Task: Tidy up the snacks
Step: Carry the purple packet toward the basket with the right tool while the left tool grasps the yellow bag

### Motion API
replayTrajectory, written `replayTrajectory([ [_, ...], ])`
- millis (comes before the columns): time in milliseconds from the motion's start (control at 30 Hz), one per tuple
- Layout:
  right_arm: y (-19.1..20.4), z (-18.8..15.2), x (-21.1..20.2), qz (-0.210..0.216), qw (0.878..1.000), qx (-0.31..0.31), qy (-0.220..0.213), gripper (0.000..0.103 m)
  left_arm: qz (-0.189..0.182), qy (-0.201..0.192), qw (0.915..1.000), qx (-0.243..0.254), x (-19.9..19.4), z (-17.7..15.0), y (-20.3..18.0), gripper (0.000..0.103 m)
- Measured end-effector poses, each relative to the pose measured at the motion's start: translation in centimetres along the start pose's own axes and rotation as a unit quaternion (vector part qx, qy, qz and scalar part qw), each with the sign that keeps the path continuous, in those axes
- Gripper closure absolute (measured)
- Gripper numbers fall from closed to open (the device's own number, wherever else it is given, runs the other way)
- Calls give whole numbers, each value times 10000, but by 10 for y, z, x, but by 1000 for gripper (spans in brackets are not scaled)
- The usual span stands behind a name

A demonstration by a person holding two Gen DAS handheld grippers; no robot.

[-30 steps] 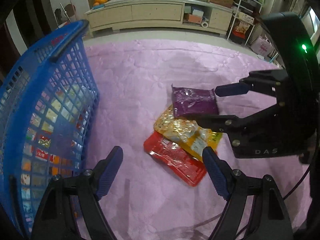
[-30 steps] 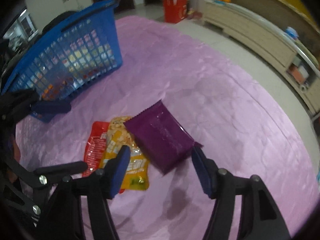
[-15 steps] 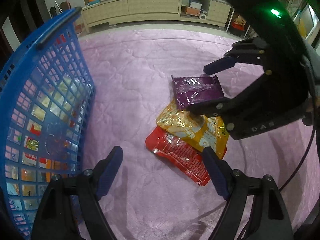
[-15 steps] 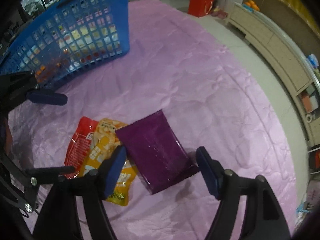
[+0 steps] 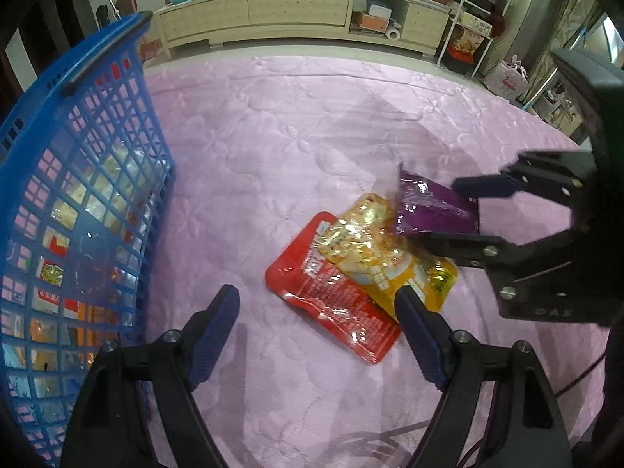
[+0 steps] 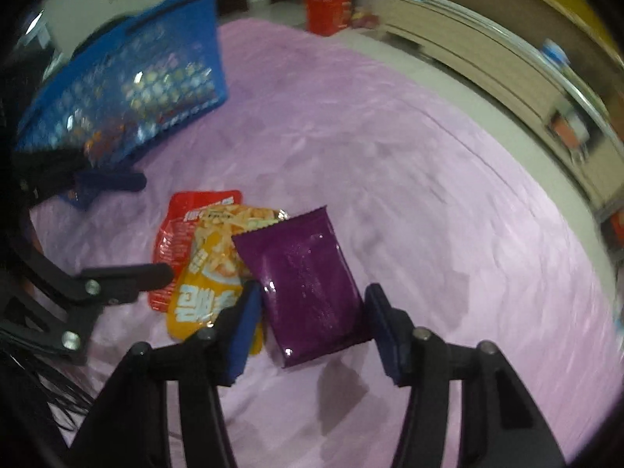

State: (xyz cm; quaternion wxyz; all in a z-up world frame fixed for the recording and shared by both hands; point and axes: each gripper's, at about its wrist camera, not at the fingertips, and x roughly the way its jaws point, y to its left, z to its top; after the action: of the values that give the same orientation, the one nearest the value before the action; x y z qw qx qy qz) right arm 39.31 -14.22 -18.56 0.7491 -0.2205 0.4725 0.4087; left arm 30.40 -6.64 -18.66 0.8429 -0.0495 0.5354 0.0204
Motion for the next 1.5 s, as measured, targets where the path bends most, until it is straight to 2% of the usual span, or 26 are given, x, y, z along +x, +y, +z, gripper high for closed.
replayTrajectory([
  [133,3,-23,-23,-202,9976,653,-95,44,-78,41,9999,113,-2,-1,-10,23],
  [200,-3,-30,-28,-400,9920,1190,-127,44,-88,76,9998,135,2,1,-14,23],
  [233,-8,-38,-33,-503,9858,1594,-170,44,-113,123,9998,138,5,4,-16,23],
  [333,-13,-60,-45,-561,9705,2325,-305,44,-182,281,9993,170,18,10,-23,23],
  [367,-11,-64,-47,-696,9667,2443,-313,44,-137,358,9990,216,25,13,-27,23],
  [467,-3,-62,-52,-1070,9674,2276,-284,44,84,435,9986,291,36,20,-36,23],
  [600,-9,-75,-59,-800,9632,2535,-404,44,196,446,9981,385,45,35,-49,23],
  [733,-13,-74,-49,-869,9629,2538,-299,44,154,481,9979,403,52,45,-64,23],
  [900,-22,-84,-59,-996,9607,2576,-281,44,172,438,9980,427,57,46,-79,23],
  [933,-23,-85,-60,-1037,9598,2591,-291,44,142,408,9982,419,57,47,-81,27],
  [967,-23,-85,-61,-1042,9594,2604,-295,44,100,333,9983,465,55,45,-82,36],
  [1000,-24,-86,-63,-1036,9592,2614,-304,44,48,292,9980,561,52,43,-84,42],
  [1067,-22,-84,-67,-1039,9590,2616,-327,44,-1,267,9971,709,50,39,-90,66],
  [1100,-23,-82,-67,-1038,9591,2615,-323,44,9,261,9969,747,49,38,-94,71],
  [1167,-24,-82,-67,-1043,9586,2629,-330,44,-44,240,9961,851,44,34,-95,88],
  [1267,-20,-81,-68,-1041,9595,2598,-319,44,-17,83,9945,1041,34,27,-102,95],
  [1367,-13,-78,-68,-1032,9590,2623,-299,44,-81,-41,9930,1174,16,22,-106,96],
  [1500,5,-73,-83,-1076,9582,2619,-418,44,-132,-154,9933,1141,-8,18,-90,96],
])
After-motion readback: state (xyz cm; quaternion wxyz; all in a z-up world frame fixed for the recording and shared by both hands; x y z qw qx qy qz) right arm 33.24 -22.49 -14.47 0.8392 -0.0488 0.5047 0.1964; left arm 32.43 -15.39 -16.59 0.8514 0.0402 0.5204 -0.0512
